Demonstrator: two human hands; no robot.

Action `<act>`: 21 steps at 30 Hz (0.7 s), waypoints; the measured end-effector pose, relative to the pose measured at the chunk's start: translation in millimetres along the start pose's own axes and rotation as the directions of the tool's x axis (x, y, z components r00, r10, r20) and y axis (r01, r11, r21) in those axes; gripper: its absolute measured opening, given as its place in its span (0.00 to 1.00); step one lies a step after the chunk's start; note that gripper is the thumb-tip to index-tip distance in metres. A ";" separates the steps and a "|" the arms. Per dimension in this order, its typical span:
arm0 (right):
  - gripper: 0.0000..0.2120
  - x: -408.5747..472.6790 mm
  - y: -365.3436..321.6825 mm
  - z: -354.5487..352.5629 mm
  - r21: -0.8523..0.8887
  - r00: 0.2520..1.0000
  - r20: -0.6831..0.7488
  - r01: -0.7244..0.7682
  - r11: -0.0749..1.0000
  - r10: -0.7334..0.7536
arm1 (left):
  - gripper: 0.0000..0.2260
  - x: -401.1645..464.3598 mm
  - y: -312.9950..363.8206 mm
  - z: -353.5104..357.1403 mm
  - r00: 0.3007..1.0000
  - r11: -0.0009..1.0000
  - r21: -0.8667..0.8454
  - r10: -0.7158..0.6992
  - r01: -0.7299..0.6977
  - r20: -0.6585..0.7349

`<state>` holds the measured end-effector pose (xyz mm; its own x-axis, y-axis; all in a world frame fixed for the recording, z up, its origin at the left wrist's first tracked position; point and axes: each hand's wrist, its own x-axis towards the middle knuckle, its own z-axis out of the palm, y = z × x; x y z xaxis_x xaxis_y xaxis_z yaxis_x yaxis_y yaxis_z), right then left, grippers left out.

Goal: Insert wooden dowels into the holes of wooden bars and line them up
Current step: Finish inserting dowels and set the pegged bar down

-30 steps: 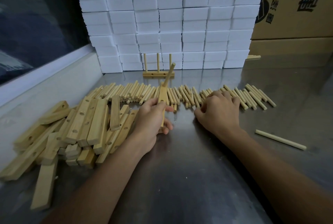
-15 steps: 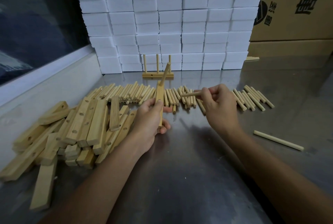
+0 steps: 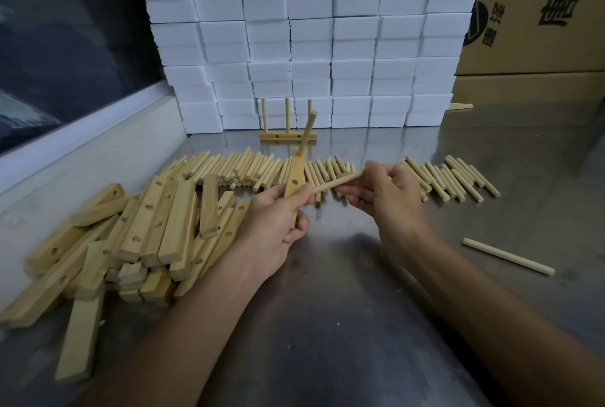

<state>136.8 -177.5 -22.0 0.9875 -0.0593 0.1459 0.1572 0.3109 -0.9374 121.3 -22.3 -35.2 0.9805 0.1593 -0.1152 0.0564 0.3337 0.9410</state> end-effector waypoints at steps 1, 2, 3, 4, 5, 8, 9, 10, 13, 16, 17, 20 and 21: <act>0.10 -0.3 -0.1 0.2 -0.007 1.000 0.009 0.006 1.000 -0.006 | 0.03 0.0 -0.1 0.0 1.000 1.000 0.001 -0.003 0.003 -0.007; 0.08 -1.0 -0.3 0.4 -0.014 1.000 0.015 0.014 1.000 -0.014 | 0.03 -0.2 -0.3 0.3 1.000 1.000 0.000 -0.007 0.007 -0.012; 0.08 -1.7 -0.4 0.9 -0.019 1.000 0.019 0.021 1.000 -0.021 | 0.03 -0.6 -0.4 0.6 1.000 1.000 -0.003 -0.013 0.013 -0.017; 0.09 -2.2 -0.4 1.4 -0.025 0.999 0.022 0.027 0.999 -0.026 | 0.03 -0.8 -0.6 1.1 1.000 1.000 -0.005 -0.019 0.019 -0.021; 0.09 -2.5 -0.3 1.8 -0.033 0.999 0.028 0.033 0.999 -0.032 | 0.03 -1.0 -0.8 1.3 0.999 1.000 -0.006 -0.026 0.026 -0.025; 0.10 -3.8 0.5 2.1 -0.071 0.996 0.054 0.077 0.994 -0.074 | 0.02 -1.6 -0.8 2.1 0.999 0.999 0.002 -0.036 0.036 -0.034; 0.10 -4.3 0.6 2.3 -0.088 0.993 0.063 0.101 0.991 -0.096 | 0.02 -2.0 -0.7 2.4 0.999 0.999 0.007 -0.034 0.035 -0.035; 0.11 -4.7 0.7 2.5 -0.104 0.991 0.070 0.124 0.987 -0.118 | 0.03 -2.6 -0.7 3.0 0.999 0.999 0.012 -0.033 0.033 -0.032; 0.11 -5.0 0.9 3.4 -0.141 0.982 0.072 0.181 0.973 -0.172 | 0.03 -5.0 -1.1 5.3 0.999 0.999 0.027 -0.032 0.032 -0.009; 0.07 -5.0 1.8 4.1 -0.194 0.975 0.087 0.219 0.956 -0.206 | 0.03 -6.3 -1.9 7.3 0.999 0.999 0.033 -0.038 0.038 0.017; 0.05 -5.3 2.4 4.2 -0.205 0.973 0.101 0.227 0.952 -0.210 | 0.03 -6.3 -2.2 7.5 0.999 0.999 0.033 -0.040 0.039 0.022; 0.05 -5.8 4.8 4.0 -0.230 0.971 0.153 0.214 0.949 -0.181 | 0.03 -5.0 -1.7 7.3 0.998 0.999 0.004 -0.051 0.051 0.021; 0.06 -6.1 5.7 4.0 -0.237 0.971 0.170 0.204 0.950 -0.166 | 0.04 -4.3 -1.3 7.0 0.998 0.998 -0.011 -0.054 0.054 0.021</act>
<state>131.8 -171.6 -27.0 0.9349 0.0518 0.3511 0.3482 0.0584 -0.9356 118.3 -29.9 -33.7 0.9799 0.1212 -0.1587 0.1070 0.3524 0.9297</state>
